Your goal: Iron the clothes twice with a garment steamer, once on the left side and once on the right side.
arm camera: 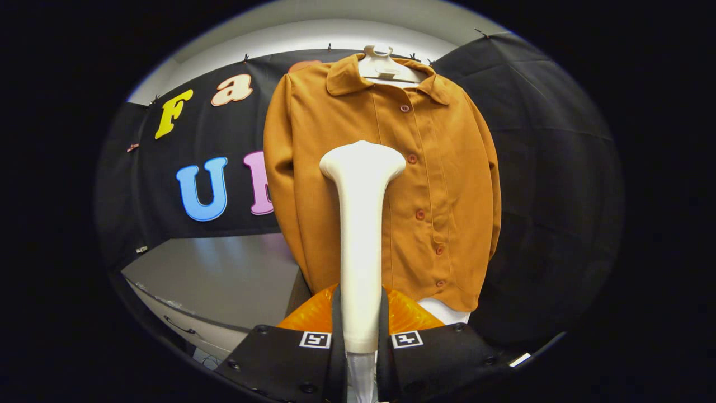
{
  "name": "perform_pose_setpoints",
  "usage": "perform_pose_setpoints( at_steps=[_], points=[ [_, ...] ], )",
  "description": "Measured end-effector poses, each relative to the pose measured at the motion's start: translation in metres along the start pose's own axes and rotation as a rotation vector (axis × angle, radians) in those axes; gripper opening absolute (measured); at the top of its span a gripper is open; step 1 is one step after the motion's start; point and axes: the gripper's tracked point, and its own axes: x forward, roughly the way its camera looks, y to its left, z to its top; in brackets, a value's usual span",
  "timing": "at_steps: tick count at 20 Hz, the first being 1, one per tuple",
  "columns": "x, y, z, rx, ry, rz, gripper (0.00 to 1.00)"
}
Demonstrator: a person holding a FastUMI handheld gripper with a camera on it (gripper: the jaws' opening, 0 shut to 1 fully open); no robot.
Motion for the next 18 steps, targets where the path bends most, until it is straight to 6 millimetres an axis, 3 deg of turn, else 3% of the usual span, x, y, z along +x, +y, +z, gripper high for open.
perform_pose_setpoints(
  at_steps=[7,13,16,18],
  points=[
    [-0.013,-0.017,-0.067,-0.026,0.164,-0.025,0.24],
    [-0.038,-0.023,-0.107,-0.03,0.253,-0.031,0.24],
    [-0.059,-0.022,-0.117,-0.012,0.276,-0.017,0.24],
    [-0.071,-0.022,-0.113,-0.017,0.266,-0.013,0.24]
  ],
)
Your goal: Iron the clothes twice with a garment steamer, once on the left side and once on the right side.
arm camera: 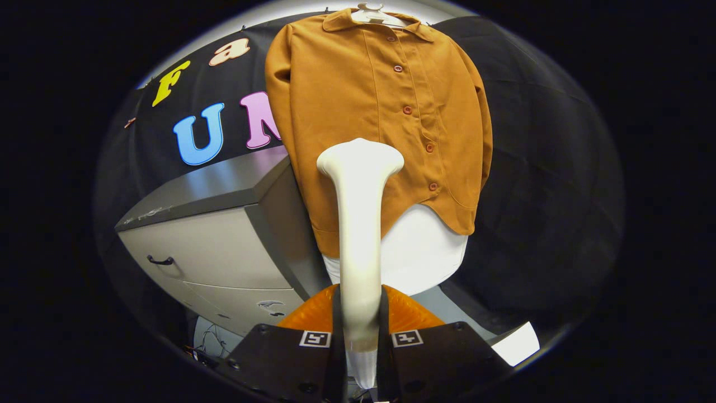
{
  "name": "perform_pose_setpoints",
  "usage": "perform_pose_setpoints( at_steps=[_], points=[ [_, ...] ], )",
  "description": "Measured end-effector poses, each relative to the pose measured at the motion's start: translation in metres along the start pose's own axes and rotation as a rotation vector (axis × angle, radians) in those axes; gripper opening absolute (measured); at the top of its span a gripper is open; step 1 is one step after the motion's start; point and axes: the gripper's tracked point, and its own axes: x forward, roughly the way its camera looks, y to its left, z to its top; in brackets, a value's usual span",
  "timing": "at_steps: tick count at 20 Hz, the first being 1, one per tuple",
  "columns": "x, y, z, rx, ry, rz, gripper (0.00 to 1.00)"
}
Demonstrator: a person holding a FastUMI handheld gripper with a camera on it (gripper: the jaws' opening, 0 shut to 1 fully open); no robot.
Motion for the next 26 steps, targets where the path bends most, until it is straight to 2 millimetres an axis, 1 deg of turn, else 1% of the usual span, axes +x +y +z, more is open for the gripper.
perform_pose_setpoints(
  at_steps=[2,5,7,11,15,18,21,22,24,26],
  points=[
    [-0.013,-0.001,0.013,-0.011,-0.032,0.0,0.24],
    [-0.032,-0.001,0.048,-0.014,-0.107,0.0,0.24],
    [-0.047,0.0,0.08,-0.024,-0.175,-0.001,0.24],
    [-0.079,0.005,0.154,-0.026,-0.321,0.017,0.24],
    [-0.106,0.005,0.215,-0.02,-0.434,0.035,0.24],
    [-0.12,-0.001,0.253,-0.007,-0.494,0.038,0.24],
    [-0.123,-0.016,0.28,0.003,-0.537,0.019,0.24],
    [-0.12,-0.022,0.285,0.008,-0.546,0.014,0.24],
    [-0.112,-0.037,0.292,0.016,-0.554,0.002,0.24],
    [-0.098,-0.055,0.293,0.018,-0.549,-0.008,0.24]
  ],
)
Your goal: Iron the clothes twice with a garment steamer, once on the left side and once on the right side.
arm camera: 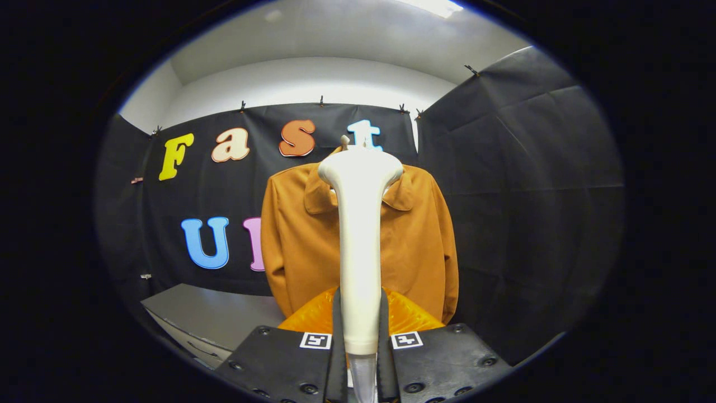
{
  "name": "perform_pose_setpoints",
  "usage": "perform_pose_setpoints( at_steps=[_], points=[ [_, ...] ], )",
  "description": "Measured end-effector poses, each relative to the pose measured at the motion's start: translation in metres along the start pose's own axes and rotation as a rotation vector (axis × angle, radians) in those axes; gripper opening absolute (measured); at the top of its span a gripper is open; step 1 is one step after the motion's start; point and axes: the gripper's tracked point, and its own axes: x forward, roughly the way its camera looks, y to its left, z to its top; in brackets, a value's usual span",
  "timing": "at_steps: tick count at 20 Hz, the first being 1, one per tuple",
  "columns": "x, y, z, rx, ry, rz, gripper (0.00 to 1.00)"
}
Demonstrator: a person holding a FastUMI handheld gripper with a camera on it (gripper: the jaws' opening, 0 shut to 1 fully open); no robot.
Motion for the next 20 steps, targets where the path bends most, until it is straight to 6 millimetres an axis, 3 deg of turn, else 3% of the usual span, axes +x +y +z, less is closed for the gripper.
perform_pose_setpoints(
  at_steps=[8,13,20],
  points=[
    [0.054,-0.058,-0.022,0.006,0.021,-0.038,0.24],
    [0.081,-0.071,-0.05,0.012,0.061,-0.043,0.24],
    [0.085,-0.08,-0.11,0.031,0.155,-0.044,0.24]
  ],
)
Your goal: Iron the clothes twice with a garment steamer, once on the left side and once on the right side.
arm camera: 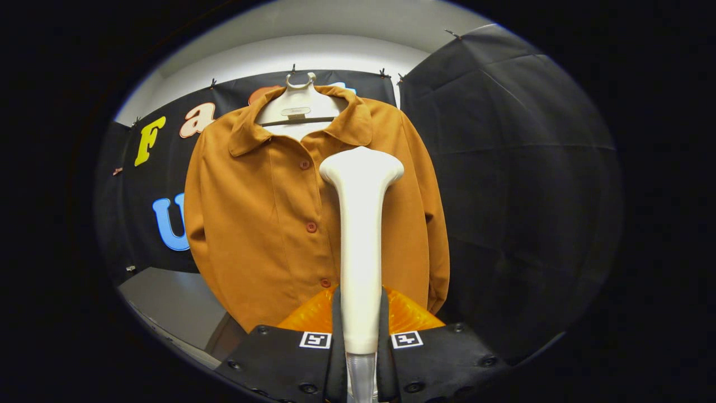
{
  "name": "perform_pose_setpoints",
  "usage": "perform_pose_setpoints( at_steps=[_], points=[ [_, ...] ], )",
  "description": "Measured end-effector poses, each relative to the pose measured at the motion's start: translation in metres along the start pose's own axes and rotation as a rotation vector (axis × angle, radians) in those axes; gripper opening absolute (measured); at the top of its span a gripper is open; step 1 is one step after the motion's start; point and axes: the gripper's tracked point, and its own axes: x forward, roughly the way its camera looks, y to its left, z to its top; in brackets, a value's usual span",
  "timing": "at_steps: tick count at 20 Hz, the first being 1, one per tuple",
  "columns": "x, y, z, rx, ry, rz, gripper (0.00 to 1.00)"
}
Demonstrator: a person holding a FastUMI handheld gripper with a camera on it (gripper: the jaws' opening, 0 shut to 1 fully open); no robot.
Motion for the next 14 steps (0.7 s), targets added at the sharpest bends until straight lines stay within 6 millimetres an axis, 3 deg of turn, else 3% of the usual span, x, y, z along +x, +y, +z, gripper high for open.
perform_pose_setpoints(
  at_steps=[6,14],
  points=[
    [-0.002,-0.007,-0.051,-0.016,0.107,-0.026,0.24],
    [-0.022,-0.025,-0.13,-0.032,0.279,-0.084,0.24]
  ],
)
